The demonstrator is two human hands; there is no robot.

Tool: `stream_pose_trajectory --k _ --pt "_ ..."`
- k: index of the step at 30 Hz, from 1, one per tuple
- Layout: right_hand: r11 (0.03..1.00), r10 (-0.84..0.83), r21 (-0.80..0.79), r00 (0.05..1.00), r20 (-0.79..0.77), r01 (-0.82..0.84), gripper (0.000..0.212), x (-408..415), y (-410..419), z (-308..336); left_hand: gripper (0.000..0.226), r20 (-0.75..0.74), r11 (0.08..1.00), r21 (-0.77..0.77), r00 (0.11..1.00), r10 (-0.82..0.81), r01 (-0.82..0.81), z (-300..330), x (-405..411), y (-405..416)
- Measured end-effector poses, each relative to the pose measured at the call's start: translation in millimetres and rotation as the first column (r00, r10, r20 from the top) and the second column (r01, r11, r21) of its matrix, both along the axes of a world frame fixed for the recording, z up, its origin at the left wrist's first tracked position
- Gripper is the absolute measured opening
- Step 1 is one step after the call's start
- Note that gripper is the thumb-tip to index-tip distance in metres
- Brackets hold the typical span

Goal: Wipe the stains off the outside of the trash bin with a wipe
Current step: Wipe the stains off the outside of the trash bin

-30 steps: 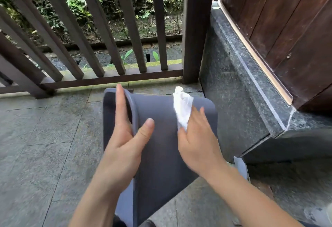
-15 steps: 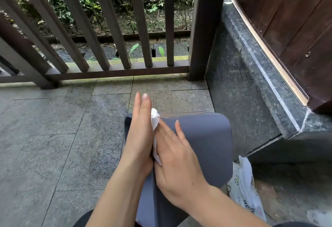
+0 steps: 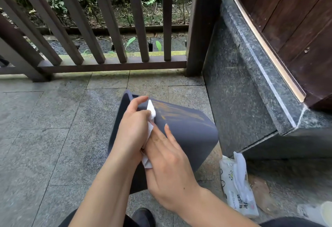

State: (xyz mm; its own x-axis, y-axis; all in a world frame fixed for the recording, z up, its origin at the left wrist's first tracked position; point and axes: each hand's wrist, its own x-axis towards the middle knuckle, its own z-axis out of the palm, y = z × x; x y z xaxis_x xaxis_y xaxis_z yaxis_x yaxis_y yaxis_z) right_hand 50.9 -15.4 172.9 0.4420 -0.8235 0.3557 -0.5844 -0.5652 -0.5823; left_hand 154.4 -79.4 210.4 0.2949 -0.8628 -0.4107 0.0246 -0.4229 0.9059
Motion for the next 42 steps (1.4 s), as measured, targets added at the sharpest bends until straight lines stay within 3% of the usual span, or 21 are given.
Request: stream_pose_trajectory --k 8,11,17,20,23,27,30,36,40,42 --pt "1.0 0.008 -0.014 0.995 0.1 -0.007 0.055 5.1 11.4 -6.5 0.063 -0.175 0.994 0.107 0.985 0.012 0.007 -5.5 11.3 0.4" --pt "0.999 0.043 -0.022 0.995 0.086 -0.041 0.055 2.9 11.8 -5.8 0.056 -0.207 0.994 0.1 0.976 0.064 -0.044 -9.0 13.5 0.0" --pt "0.997 0.058 -0.052 0.996 0.072 -0.054 0.049 -4.6 8.4 7.5 0.065 -0.073 1.0 0.009 0.997 0.025 -0.025 -1.1 9.3 -0.8" --pt "0.996 0.071 -0.053 0.995 0.065 -0.068 0.046 -12.2 3.9 19.8 0.057 0.067 0.997 -0.077 0.998 -0.007 0.012 -3.5 8.5 -0.3" --pt "0.996 -0.073 -0.039 0.99 0.121 0.078 0.034 -34.9 -9.5 32.8 0.042 0.177 0.985 -0.172 0.984 0.035 -0.004 -8.2 8.1 -0.7" --pt "0.887 -0.453 0.243 0.843 0.289 0.393 0.039 -75.1 -43.5 40.0 0.032 0.266 0.979 -0.201 0.96 0.086 -0.032 -10.7 15.4 0.1" --pt "0.825 -0.543 0.411 0.745 0.387 0.389 0.04 -86.0 -62.5 38.7 0.033 0.283 0.978 -0.209 0.958 0.044 0.017 -11.3 19.0 3.2" --pt "0.916 -0.325 0.317 0.917 0.233 0.244 0.028 -72.2 -68.6 32.9 0.038 0.347 0.961 -0.202 0.931 -0.108 0.187 -12.8 4.7 11.2" --pt "0.942 -0.239 0.265 0.966 0.095 0.207 0.031 -67.1 -71.3 25.7 0.039 0.34 0.94 -0.213 0.922 -0.186 0.268 -10.1 -1.6 12.9" --pt "0.944 -0.2 0.277 0.978 0.056 0.177 0.017 -65.8 -72.4 22.8 0.038 0.325 0.932 -0.225 0.924 -0.204 0.285 -7.2 -4.1 13.8"
